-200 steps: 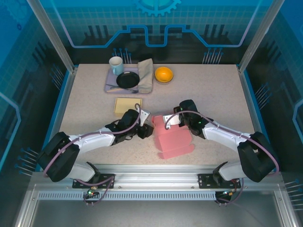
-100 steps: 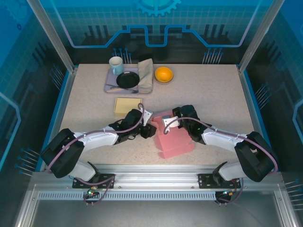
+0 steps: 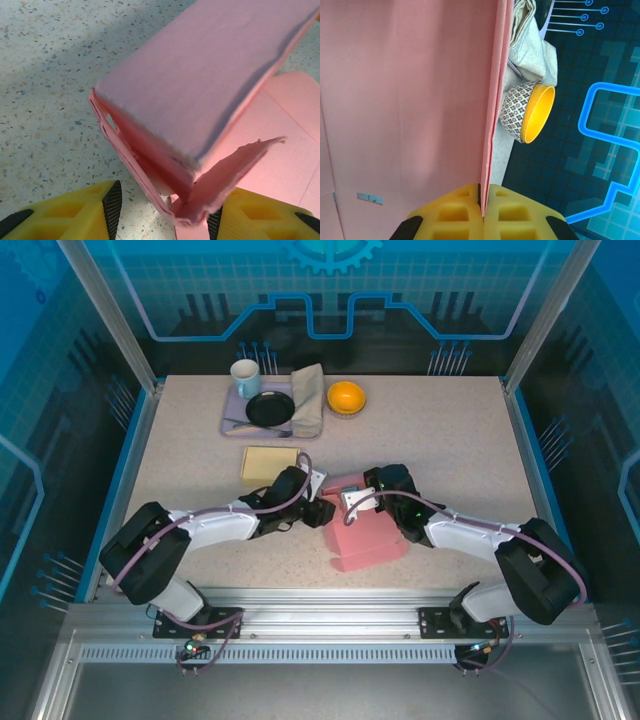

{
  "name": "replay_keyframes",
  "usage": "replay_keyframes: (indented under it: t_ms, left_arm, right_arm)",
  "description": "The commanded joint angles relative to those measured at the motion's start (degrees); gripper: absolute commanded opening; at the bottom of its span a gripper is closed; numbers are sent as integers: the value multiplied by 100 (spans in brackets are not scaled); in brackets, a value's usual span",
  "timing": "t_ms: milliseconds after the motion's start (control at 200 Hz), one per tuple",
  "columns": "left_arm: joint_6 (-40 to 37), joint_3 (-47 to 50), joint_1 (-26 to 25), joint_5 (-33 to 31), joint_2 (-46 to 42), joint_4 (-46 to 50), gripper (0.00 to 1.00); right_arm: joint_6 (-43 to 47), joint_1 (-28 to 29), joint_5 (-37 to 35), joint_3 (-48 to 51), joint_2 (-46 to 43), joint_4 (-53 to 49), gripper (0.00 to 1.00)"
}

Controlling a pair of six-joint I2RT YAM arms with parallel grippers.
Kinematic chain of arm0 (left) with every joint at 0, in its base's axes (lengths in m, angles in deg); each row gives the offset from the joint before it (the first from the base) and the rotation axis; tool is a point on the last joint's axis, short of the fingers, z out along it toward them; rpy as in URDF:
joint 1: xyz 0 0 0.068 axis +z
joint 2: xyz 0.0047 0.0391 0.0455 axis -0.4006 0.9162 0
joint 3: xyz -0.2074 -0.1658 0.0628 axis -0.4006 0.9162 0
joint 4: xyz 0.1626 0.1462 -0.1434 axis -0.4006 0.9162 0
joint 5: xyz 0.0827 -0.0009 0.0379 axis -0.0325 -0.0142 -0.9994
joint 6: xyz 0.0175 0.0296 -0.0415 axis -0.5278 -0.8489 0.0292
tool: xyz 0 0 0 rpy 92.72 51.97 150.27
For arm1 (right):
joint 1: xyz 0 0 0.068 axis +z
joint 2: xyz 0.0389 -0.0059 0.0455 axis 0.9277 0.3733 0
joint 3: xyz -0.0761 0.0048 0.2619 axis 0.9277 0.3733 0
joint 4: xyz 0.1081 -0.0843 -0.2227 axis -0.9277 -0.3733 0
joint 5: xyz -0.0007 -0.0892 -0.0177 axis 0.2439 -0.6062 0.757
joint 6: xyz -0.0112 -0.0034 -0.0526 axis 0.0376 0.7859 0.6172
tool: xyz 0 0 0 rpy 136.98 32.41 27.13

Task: Fold the paper box

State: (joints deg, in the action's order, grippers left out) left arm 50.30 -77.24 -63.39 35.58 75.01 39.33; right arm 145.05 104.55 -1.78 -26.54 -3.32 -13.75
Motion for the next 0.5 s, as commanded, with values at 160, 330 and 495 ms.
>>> replay_keyframes:
  t_ms: [160,330,495]
  left_arm:
    - [118,-353,-101,-829,162,335,53]
    - [198,-448,-129,-1088,265,364,54]
    - [277,-564,-164,-1313,410,336,54]
  right_arm:
    - [71,141,-155,207,-12,259,0]
    - [36,158,-148,176,30,214,0]
    - [1,176,-146,168,50,198,0]
